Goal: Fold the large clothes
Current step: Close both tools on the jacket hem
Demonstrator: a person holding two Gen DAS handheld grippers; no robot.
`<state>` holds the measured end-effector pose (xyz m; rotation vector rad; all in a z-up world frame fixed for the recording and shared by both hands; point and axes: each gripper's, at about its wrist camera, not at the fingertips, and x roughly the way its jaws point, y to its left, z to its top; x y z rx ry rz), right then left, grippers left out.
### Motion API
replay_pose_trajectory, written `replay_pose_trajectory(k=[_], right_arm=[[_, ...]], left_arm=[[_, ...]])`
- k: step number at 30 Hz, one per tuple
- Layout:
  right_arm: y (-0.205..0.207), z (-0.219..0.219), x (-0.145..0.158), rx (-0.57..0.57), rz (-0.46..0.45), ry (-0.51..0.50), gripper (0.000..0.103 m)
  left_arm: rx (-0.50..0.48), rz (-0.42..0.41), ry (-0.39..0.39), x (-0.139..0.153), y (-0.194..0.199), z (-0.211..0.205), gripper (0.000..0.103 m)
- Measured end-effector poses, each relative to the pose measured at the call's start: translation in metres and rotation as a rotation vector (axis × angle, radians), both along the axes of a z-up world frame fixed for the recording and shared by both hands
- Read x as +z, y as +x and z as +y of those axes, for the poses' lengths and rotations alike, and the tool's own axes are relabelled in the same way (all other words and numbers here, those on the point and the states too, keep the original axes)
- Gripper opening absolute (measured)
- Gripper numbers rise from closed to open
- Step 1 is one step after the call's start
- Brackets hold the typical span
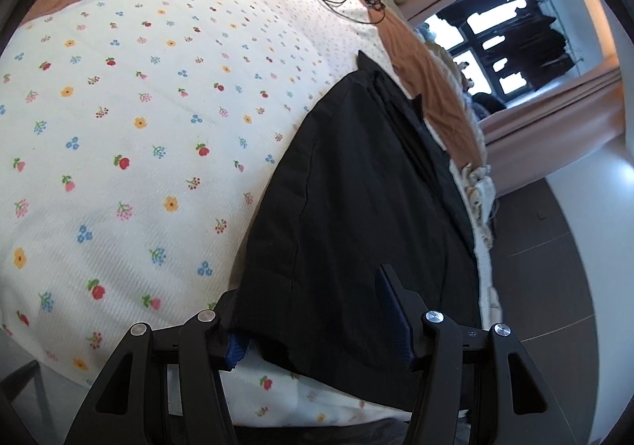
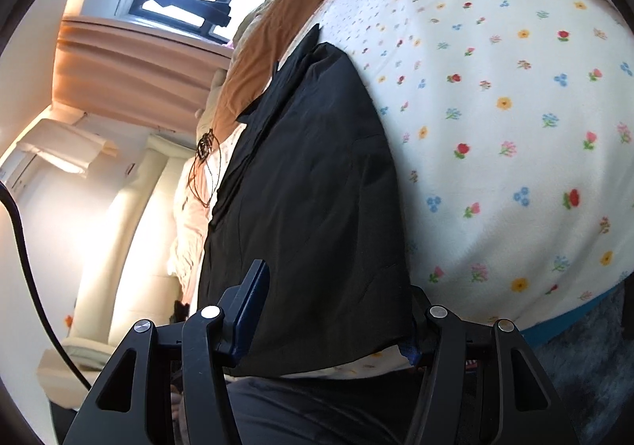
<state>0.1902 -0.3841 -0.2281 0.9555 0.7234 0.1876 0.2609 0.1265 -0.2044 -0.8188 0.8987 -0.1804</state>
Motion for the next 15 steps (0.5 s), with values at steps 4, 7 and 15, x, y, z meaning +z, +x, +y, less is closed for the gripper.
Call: replay_pose_trajectory(k=[4, 7, 15], right_arm=[[0.006, 0.002, 0.000, -0.035, 0.006, -0.024, 0.054], [0.009, 0.001, -0.001, -0.075, 0.042, -0.040, 0.026], [-0.007, -0.006, 0.012, -0.138, 0.002, -0.036, 0.005]], left_arm=[[0.024, 0.013, 0.074, 0.001, 0.003, -0.006, 0.037], [0.052, 0.033, 0.096, 0.000, 0.004, -0.004, 0.010], [0.079, -0.048, 0.135, 0.024, -0.013, -0.004, 0.002]])
